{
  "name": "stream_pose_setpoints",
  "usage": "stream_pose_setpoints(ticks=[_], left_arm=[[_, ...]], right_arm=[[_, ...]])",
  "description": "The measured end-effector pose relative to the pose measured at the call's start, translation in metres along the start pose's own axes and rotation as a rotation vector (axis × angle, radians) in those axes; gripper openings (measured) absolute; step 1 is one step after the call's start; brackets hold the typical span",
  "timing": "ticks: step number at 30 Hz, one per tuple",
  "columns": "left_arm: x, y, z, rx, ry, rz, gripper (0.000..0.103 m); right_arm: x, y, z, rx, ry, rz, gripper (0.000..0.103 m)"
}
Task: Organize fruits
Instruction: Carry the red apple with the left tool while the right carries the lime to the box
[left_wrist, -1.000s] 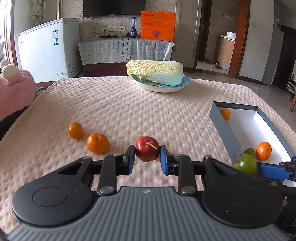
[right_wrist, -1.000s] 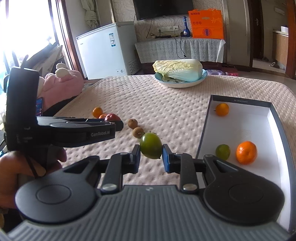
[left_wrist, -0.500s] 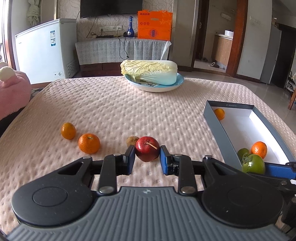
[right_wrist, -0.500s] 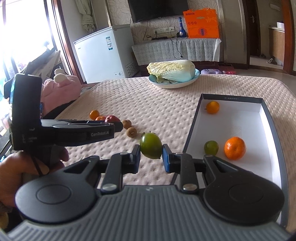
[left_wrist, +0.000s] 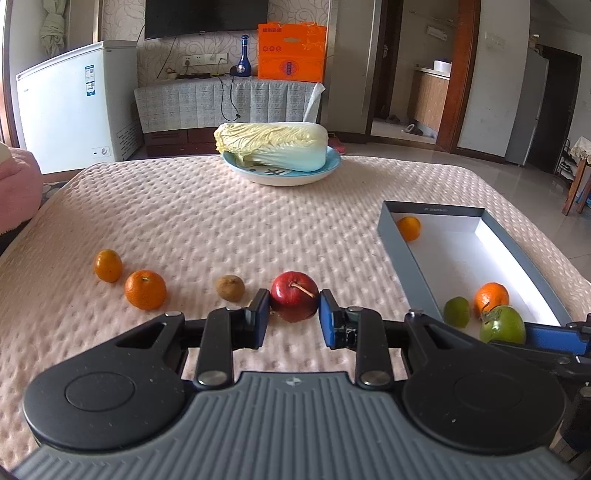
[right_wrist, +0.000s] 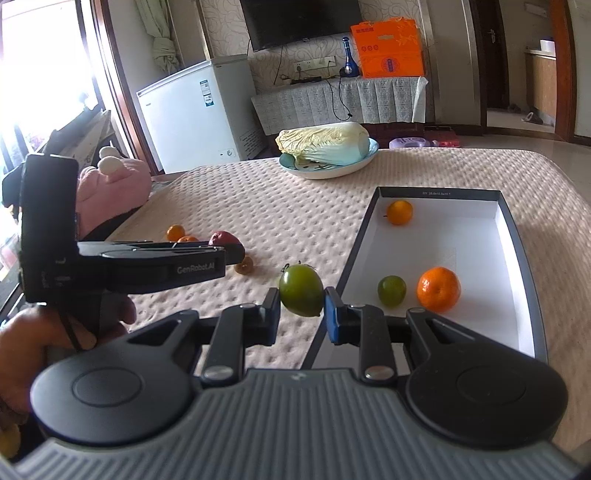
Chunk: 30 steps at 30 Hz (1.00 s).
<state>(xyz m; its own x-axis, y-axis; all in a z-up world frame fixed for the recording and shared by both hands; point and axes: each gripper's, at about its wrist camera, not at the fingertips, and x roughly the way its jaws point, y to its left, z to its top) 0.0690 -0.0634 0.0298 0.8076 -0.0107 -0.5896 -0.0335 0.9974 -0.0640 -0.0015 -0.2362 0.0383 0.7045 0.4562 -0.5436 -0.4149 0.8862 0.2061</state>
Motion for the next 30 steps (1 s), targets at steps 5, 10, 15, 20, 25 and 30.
stream_pose_setpoints(ticks=[5,10,15,20,25,30], left_arm=[[-0.001,-0.010,0.001,0.009,-0.006,-0.022,0.033],[-0.001,-0.022,0.001,0.020,-0.008,-0.041,0.033],[-0.001,-0.034,0.000,0.026,-0.008,-0.064,0.033],[0.000,-0.046,0.000,0.036,-0.011,-0.084,0.033],[-0.001,-0.059,-0.001,0.044,-0.014,-0.112,0.033],[-0.003,-0.072,-0.001,0.049,-0.020,-0.140,0.033]], right_arm=[[-0.005,-0.007,-0.001,0.005,-0.007,-0.007,0.028],[-0.010,-0.016,-0.002,0.019,-0.009,-0.024,0.028],[-0.014,-0.021,-0.005,0.025,-0.008,-0.040,0.028],[-0.018,-0.029,-0.007,0.034,-0.007,-0.057,0.028],[-0.021,-0.032,-0.009,0.037,-0.008,-0.069,0.028],[-0.024,-0.038,-0.011,0.041,-0.006,-0.082,0.028]])
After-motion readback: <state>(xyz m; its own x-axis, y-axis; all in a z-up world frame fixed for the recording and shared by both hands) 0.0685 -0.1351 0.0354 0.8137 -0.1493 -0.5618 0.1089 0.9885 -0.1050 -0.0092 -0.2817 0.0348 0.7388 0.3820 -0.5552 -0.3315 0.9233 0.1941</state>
